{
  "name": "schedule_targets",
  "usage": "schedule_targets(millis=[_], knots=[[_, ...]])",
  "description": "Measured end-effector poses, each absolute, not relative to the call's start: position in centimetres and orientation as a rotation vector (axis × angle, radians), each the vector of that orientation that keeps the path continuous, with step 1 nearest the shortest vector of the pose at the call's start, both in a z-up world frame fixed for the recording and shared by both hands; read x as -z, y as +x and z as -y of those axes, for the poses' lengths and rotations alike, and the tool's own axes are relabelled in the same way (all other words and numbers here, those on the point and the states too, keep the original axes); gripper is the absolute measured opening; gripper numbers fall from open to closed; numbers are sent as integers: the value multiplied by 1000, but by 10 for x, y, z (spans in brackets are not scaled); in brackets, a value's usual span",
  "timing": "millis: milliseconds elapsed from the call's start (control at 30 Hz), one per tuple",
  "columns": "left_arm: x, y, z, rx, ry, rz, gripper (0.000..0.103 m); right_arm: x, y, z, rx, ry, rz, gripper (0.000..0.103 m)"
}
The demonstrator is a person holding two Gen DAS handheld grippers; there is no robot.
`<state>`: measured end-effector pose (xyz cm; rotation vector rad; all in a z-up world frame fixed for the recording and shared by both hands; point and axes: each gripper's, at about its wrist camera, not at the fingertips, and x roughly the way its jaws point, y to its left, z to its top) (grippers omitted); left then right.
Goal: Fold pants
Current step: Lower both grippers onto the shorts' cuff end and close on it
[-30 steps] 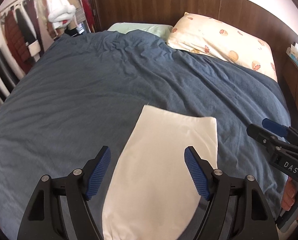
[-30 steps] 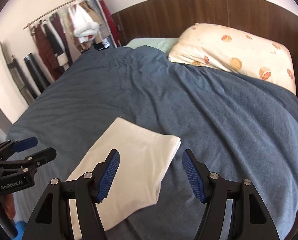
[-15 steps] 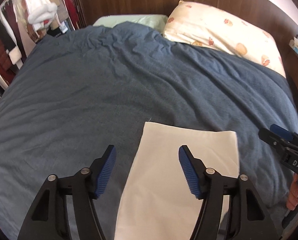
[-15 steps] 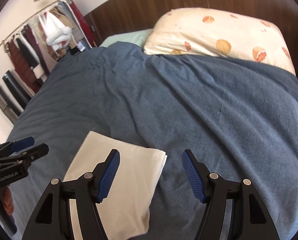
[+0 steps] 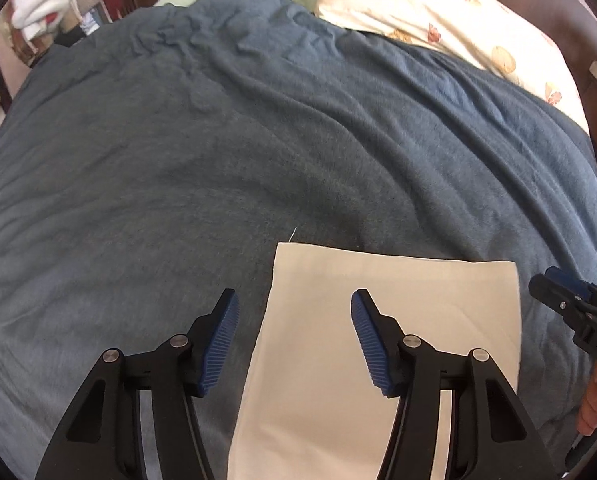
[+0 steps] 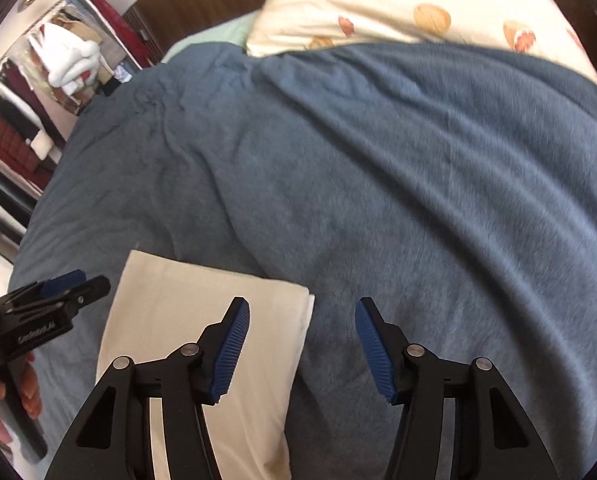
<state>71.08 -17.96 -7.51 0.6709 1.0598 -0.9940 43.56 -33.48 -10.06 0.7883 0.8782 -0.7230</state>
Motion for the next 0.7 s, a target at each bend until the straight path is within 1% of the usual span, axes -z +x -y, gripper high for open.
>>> schedule_targets(millis=[100,167,367,433,600,700], knots=[[87,716,188,1004,695,-1080,55,109,436,337,734,810,-889,54],[91,721,190,1009,696,-1093,53,113,437,338,742,817,-893,52],[106,732,196,1026,680,-1138,52,123,443,341,748,821,-905,51],[112,734,198,1046,673,-1160,47,125,444,340,742,819,-910,49],[123,733,202,1085,693,-1186,43,133,444,342,725,837,-910,46],[129,733,205,1098,692,-1198,42,139,445,346,721,856,-909,44]])
